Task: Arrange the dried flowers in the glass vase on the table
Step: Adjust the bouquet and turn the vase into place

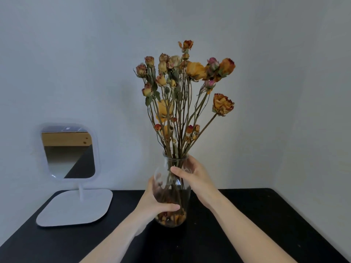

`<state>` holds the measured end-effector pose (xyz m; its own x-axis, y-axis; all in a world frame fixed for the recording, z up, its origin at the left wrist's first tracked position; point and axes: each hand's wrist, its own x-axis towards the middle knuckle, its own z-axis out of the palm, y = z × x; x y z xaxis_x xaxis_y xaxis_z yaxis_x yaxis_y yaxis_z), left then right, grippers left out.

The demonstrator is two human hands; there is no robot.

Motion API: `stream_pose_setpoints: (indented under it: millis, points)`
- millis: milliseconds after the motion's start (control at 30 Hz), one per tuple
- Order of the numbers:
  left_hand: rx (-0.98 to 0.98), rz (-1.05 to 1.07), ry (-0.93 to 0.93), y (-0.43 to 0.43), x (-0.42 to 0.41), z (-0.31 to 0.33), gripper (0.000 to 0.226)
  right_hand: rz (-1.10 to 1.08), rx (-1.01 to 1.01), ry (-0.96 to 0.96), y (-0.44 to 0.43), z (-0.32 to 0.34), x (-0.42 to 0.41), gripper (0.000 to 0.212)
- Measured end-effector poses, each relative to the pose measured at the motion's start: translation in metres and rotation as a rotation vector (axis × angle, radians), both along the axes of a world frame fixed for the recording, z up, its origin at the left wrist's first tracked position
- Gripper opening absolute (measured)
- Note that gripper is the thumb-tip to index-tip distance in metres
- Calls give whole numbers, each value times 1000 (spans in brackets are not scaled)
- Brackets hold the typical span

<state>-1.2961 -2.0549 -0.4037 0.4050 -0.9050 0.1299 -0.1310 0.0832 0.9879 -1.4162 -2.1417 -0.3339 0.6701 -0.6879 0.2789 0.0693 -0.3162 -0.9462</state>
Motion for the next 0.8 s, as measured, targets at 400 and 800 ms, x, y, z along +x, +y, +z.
stream_pose_setpoints:
  millis: [400,800]
  points:
    - [2,15,56,-37,16,-16,125,6,-33,30,-41,-15,20,44]
    - [-25,106,37,-61,29,-24,111,6,-113,67,-62,-11,32,33]
